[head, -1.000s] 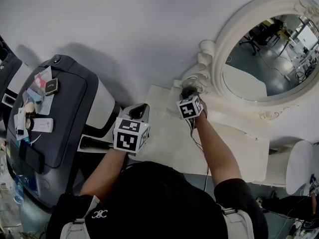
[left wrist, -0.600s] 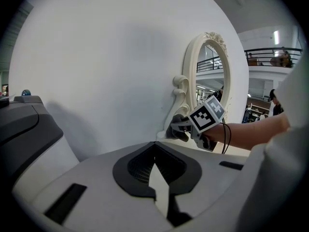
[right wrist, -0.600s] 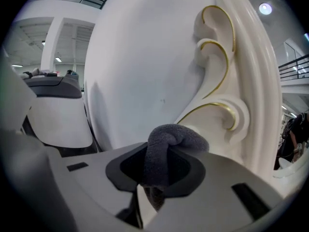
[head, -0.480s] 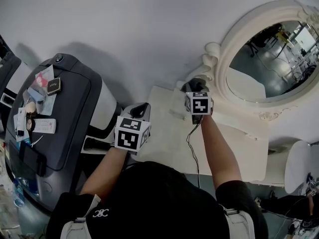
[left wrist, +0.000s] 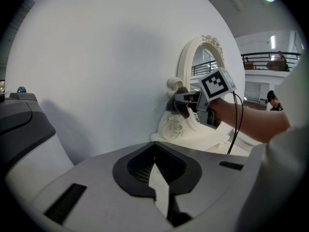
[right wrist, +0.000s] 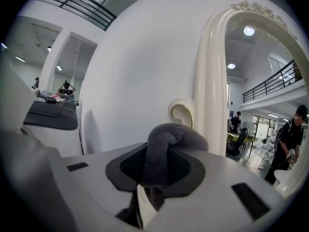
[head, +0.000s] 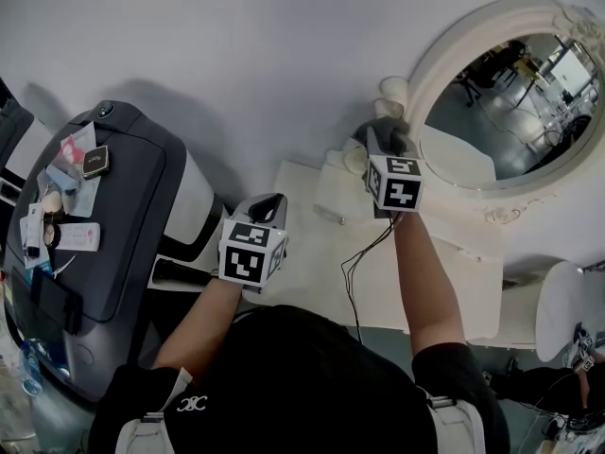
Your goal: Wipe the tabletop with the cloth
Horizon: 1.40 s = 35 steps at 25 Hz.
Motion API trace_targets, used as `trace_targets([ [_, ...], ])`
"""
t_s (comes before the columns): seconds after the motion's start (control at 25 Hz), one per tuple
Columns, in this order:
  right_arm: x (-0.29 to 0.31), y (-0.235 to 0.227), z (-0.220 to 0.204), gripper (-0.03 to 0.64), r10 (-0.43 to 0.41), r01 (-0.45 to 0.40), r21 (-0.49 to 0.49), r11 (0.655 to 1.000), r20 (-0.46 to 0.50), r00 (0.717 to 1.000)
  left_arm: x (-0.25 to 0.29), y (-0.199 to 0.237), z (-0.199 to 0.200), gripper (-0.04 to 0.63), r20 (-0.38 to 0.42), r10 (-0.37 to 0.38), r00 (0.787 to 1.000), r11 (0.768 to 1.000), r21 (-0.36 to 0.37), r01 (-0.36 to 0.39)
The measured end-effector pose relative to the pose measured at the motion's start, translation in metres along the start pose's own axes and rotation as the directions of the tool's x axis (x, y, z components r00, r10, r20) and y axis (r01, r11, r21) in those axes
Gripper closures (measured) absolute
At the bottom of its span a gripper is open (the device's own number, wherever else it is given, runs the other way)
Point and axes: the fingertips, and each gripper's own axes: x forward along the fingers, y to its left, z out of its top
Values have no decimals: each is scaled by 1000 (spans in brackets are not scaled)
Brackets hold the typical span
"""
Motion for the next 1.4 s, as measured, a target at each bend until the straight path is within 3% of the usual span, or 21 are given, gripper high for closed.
trace_targets([
  [0.24, -18, 7, 65, 535, 11, -8, -24, 1000, 125, 992, -2, -1, -4, 589, 2, 7, 1000, 1000, -14, -7],
  [0.4, -17, 7, 73, 535, 10, -10, -1, 1000, 126, 992, -4, -1, -7, 589, 2, 9, 1000, 1000, -23, -9],
  [0.88, -11, -8, -37, 535, -25, 34, 141, 989, -65, 998, 1, -4, -16, 589, -27, -6, 1000, 1000, -25, 5],
  [1.12, -10, -23, -112, 535, -34, 84, 264, 961, -188, 982, 8, -6, -18, 589, -44, -18, 999, 1000, -10, 18],
  [1.4, -14, -48, -166, 535, -91, 182, 302, 936, -292, 952, 12, -10, -14, 589, -51, -25, 998, 1000, 8, 25],
])
